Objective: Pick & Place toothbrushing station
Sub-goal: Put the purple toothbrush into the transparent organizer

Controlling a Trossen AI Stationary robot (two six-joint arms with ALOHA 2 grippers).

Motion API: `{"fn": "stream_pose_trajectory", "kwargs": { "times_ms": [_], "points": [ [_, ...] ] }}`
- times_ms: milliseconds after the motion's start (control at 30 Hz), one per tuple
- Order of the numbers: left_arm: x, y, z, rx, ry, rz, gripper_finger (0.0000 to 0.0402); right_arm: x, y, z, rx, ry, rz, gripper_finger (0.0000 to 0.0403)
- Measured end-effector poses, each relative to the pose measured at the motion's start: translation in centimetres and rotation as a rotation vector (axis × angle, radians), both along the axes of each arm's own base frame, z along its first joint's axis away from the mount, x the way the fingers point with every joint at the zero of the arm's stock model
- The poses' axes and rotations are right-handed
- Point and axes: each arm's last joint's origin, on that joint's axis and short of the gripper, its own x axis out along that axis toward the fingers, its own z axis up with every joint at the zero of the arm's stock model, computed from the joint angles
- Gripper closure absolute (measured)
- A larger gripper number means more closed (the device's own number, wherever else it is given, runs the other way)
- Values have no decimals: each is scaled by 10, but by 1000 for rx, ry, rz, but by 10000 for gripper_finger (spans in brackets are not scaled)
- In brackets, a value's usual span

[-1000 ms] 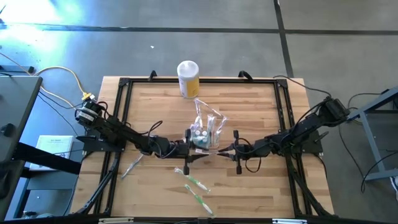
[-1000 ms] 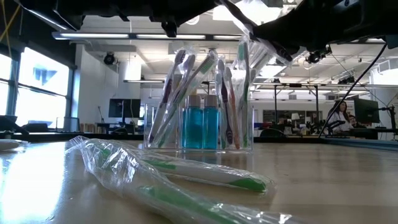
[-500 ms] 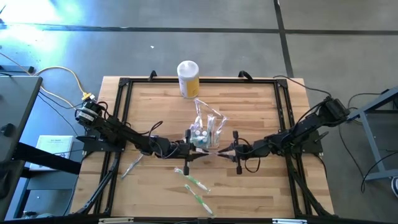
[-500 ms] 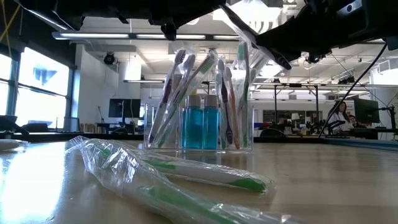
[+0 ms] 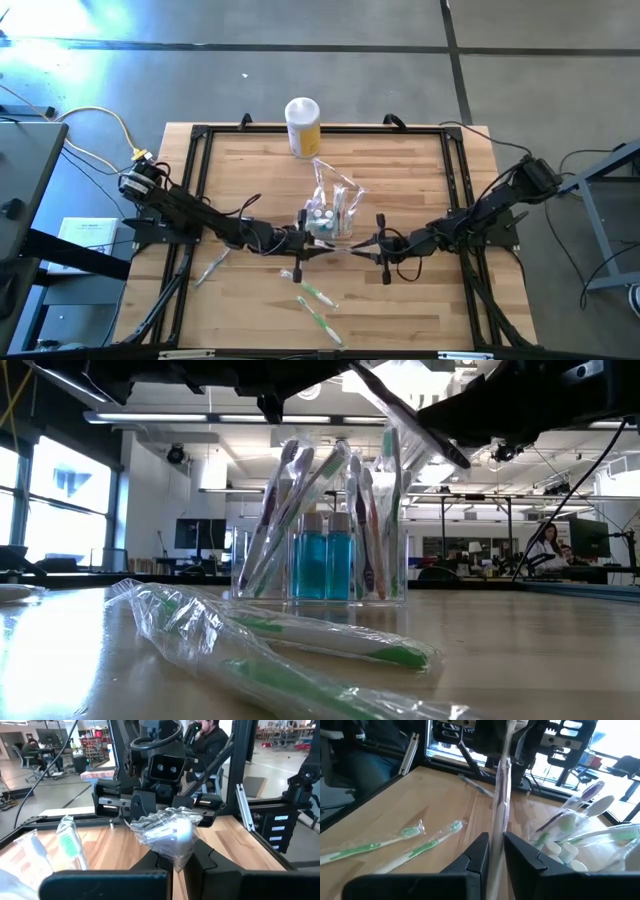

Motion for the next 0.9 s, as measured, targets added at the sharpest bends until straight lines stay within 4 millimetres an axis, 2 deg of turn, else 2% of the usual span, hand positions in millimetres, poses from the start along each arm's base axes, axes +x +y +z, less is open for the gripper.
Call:
{"fn": "stream_pose_trajectory", "kwargs": {
  "times_ms": [167,333,533,733,900],
  "points": [
    [-3,1,6,-2,5,-2,396,0,0,0,6,-2,-17,348],
    [-12,2,16,-31,36,-8,396,-4,4,3,10,-17,-50,304],
    [-28,7,33,-94,95,-3,396,-13,17,11,-77,-78,-104,263],
    [-49,16,55,-182,196,14,396,-25,30,18,-177,-124,-190,258],
    [-54,17,78,-192,363,41,396,-27,33,20,-195,-132,-196,266]
  ]
}}
